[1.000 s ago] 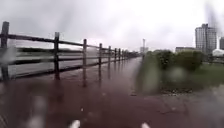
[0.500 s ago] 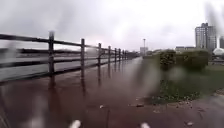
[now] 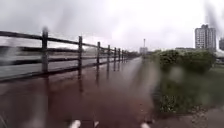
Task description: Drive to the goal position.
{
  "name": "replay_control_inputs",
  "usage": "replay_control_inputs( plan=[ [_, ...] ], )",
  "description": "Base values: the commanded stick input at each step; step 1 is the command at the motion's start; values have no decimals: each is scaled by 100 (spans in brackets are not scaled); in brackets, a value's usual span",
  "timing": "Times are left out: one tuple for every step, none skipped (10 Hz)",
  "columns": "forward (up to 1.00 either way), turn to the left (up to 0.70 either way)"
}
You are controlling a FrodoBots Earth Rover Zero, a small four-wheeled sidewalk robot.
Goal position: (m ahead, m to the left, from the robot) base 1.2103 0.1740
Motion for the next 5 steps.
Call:
replay_control_inputs(
  plan=[
    [70,-15],
    [70,-13],
    [70,-10],
    [70,-8],
    [70,-5]
  ],
)
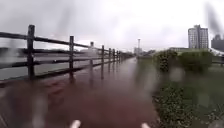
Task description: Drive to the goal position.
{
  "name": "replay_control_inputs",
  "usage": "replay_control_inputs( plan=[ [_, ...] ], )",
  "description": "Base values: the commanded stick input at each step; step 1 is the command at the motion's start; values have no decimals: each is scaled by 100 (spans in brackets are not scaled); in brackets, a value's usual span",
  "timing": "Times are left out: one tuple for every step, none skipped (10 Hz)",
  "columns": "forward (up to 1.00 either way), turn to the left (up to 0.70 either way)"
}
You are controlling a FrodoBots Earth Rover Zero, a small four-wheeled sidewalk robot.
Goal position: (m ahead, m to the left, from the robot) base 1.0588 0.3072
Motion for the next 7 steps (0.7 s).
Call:
replay_control_inputs(
  plan=[
    [70,-3],
    [70,-1],
    [64,0],
    [56,0],
    [48,0],
    [40,0],
    [32,0]
  ],
)
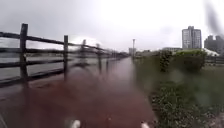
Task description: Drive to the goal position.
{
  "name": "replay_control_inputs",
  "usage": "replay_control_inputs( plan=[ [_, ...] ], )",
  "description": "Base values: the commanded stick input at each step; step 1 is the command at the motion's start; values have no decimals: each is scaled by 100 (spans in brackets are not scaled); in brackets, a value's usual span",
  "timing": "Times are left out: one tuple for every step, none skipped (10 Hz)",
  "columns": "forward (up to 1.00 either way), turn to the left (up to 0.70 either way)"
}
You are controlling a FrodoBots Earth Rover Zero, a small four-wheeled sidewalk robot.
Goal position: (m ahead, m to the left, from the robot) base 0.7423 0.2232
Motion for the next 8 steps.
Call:
replay_control_inputs(
  plan=[
    [24,0],
    [16,0],
    [8,0],
    [1,0],
    [20,0],
    [39,0],
    [58,0],
    [70,0]
  ],
)
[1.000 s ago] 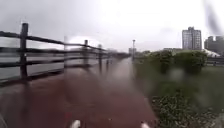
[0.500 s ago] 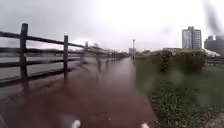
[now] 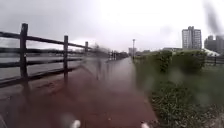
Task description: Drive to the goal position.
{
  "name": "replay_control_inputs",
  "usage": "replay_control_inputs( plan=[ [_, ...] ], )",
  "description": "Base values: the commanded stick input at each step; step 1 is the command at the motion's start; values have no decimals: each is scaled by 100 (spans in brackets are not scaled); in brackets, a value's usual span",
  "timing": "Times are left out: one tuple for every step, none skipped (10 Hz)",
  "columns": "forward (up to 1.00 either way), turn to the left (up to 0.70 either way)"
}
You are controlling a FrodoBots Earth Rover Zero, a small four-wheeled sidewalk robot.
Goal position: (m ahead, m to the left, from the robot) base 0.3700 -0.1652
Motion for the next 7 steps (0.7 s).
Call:
replay_control_inputs(
  plan=[
    [70,0],
    [70,-1],
    [70,-4],
    [70,-7],
    [70,-10],
    [70,-13],
    [70,-16]
  ],
)
